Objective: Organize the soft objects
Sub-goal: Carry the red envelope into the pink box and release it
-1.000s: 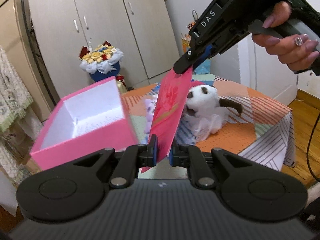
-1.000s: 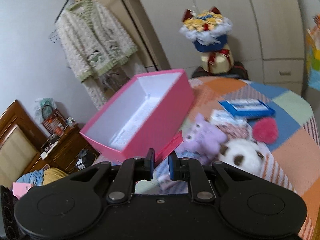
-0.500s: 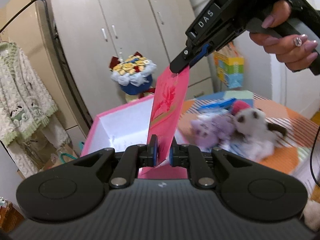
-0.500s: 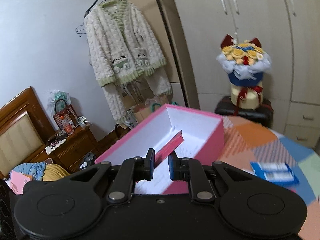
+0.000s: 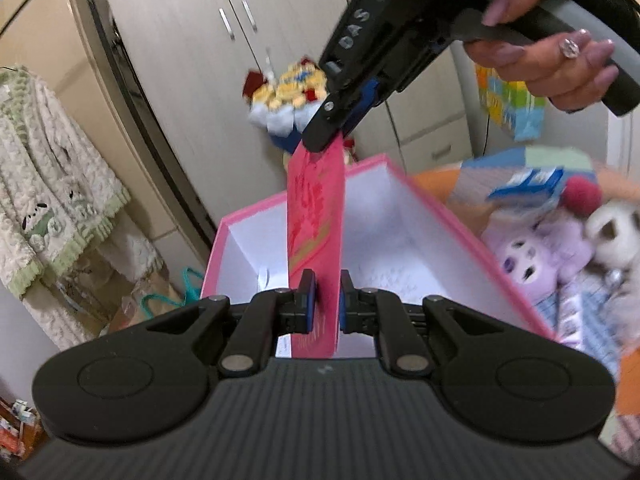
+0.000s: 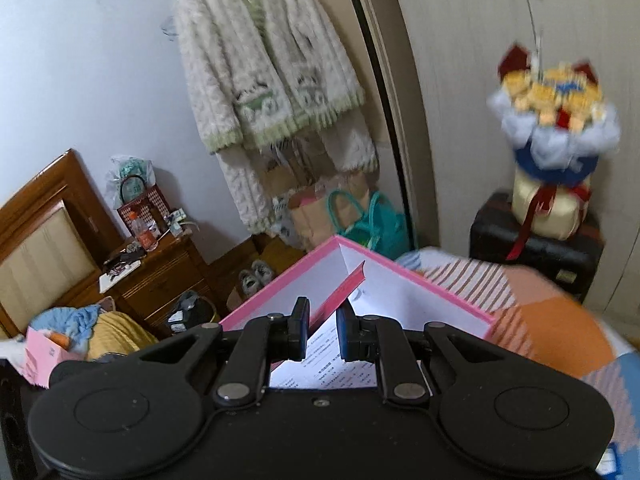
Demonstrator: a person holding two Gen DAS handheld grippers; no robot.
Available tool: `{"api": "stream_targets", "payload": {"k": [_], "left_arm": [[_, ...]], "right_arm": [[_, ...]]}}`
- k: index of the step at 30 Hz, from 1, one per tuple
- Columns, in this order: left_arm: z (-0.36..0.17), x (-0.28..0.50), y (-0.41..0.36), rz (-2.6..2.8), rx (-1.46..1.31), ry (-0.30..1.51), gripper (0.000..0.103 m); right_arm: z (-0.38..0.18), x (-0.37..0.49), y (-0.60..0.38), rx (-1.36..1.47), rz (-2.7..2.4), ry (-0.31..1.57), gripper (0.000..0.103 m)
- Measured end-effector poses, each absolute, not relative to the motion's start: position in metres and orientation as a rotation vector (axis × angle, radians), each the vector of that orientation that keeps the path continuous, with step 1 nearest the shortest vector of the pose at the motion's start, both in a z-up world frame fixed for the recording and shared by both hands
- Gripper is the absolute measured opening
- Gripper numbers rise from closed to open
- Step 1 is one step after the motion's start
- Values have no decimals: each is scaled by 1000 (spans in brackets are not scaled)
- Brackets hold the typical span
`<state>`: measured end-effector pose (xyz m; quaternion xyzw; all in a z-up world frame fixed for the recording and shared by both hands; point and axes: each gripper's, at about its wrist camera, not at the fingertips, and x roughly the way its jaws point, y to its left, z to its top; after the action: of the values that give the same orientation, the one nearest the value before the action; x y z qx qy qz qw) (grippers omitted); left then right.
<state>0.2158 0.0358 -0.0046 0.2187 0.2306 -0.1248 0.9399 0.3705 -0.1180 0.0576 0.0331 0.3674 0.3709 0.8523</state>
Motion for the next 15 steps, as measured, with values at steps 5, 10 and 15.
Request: {"api": "stream_targets", "payload": {"k": [5,10,15], "left_arm": [[-16,242,36,-294,509,598,10],[-22,259,39,-302,530,691,9],[-28,265,45,-316,486,756,9]], "right_arm": [[22,392,-100,71,800,858,18],[-3,405,-89,73,801,909,18],[-18,413,-78,43,789,945,18]]}}
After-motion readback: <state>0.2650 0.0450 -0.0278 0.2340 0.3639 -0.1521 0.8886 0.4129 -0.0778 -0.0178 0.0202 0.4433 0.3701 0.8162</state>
